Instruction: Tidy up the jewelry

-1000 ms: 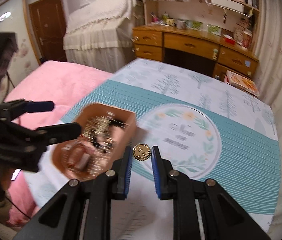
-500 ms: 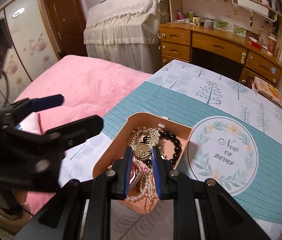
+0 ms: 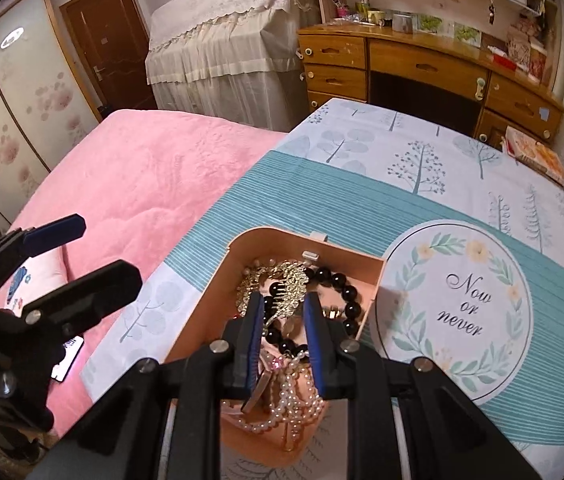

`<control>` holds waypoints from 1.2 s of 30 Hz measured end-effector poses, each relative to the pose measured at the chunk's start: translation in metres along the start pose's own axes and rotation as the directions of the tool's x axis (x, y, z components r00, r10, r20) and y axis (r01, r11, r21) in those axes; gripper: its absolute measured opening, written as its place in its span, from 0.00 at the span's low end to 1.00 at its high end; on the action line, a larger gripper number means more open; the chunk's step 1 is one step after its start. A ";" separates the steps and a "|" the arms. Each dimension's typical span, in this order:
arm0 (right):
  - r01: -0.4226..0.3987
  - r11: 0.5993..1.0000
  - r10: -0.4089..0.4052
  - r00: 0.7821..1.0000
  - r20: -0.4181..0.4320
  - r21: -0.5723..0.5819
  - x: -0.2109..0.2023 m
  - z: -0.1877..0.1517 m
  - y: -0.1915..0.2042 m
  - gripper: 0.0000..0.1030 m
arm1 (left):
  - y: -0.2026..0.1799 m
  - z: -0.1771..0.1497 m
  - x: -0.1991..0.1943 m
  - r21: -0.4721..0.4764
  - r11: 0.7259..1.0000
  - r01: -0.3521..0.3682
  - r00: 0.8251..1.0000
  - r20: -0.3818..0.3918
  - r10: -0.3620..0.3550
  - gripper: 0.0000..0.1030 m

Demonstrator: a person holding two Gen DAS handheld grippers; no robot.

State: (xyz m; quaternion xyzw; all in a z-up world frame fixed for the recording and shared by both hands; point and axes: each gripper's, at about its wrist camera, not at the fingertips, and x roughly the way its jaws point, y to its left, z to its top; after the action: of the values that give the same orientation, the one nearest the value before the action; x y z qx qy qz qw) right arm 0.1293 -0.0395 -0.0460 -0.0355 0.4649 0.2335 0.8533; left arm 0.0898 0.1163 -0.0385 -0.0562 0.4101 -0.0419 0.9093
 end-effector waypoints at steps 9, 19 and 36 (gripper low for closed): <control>0.012 1.000 -0.012 1.000 0.023 0.011 -0.021 -0.010 -0.004 0.20 | -0.011 -0.003 -0.004 0.018 1.000 0.021 1.000 -0.003 -0.021 0.99; 0.098 0.993 -0.102 0.993 0.052 0.068 -0.062 -0.054 -0.030 0.20 | -0.045 -0.026 -0.015 0.085 0.993 0.080 0.997 -0.015 -0.079 0.99; 0.172 0.911 -0.253 0.951 0.179 0.375 -0.152 -0.144 -0.061 0.48 | -0.137 -0.073 -0.050 0.241 0.970 0.043 0.997 0.052 -0.058 0.99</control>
State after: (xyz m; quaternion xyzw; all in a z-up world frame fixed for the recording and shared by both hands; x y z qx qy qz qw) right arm -0.0265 -0.1894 -0.0136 0.0948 0.3935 0.0534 0.9128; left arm -0.0019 -0.0177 -0.0308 0.0423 0.3736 -0.1125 0.9198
